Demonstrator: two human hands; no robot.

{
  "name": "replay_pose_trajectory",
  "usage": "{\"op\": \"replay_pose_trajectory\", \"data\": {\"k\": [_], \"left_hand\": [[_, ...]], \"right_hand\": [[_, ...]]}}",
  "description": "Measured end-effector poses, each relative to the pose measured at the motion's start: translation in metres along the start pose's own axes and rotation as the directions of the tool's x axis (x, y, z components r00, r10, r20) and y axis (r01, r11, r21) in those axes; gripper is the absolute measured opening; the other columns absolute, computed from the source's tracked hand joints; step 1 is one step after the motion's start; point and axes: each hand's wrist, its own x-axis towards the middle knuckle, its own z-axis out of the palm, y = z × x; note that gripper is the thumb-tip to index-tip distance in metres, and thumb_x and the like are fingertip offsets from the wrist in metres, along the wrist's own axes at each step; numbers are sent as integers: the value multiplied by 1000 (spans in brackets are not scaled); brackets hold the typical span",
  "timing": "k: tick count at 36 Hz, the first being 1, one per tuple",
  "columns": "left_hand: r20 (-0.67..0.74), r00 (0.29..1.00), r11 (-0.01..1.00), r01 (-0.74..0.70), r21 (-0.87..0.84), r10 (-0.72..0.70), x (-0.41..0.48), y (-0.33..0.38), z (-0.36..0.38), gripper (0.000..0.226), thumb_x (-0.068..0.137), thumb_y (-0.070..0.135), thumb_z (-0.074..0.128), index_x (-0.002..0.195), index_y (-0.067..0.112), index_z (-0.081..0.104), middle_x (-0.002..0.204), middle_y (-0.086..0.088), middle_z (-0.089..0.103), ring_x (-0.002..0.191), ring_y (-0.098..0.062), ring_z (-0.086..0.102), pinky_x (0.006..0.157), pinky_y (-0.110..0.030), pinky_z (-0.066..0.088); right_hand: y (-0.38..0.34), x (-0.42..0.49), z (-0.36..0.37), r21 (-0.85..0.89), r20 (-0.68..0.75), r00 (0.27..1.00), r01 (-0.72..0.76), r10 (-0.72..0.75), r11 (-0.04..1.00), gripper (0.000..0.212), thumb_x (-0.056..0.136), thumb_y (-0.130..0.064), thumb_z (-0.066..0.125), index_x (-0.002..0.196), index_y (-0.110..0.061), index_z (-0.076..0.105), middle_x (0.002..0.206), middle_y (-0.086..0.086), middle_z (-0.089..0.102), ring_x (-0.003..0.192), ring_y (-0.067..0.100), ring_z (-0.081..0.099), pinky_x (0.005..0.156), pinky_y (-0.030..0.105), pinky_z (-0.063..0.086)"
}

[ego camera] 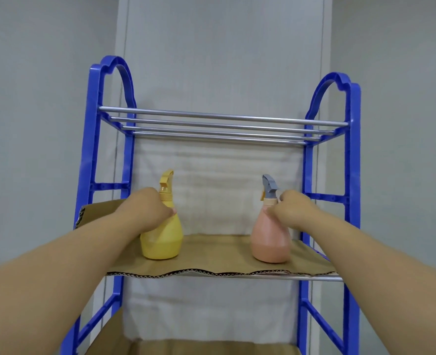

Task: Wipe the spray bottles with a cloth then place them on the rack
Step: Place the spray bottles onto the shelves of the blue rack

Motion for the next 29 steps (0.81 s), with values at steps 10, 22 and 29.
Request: {"op": "replay_pose_trajectory", "data": {"k": [10, 22, 29], "left_hand": [[45, 991, 972, -131, 193, 125, -70, 6, -35, 38, 86, 47, 61, 94, 9, 64, 90, -9, 68, 84, -21, 64, 77, -35, 54], [147, 944, 935, -319, 157, 297, -231, -6, -65, 24, 79, 55, 60, 75, 32, 65, 79, 15, 64, 77, -3, 58, 74, -33, 54], [76, 958, 956, -265, -130, 276, -330, -40, -56, 32, 71, 66, 59, 73, 35, 67, 65, 20, 66, 70, 9, 59, 59, -19, 47]], "right_hand": [[-2, -70, -41, -431, -56, 978, 158, -201, 888, 25, 90, -37, 57, 95, -14, 62, 88, 5, 65, 81, 24, 63, 67, 35, 52], [13, -208, -41, -362, 192, 932, 358, -307, 860, 30, 88, -48, 58, 107, -26, 63, 98, -9, 66, 93, 17, 59, 85, 39, 52], [41, -300, -7, -224, 361, 890, 374, -279, 900, 28, 87, -52, 58, 107, -32, 60, 97, -16, 65, 86, 8, 57, 82, 32, 51]]}}
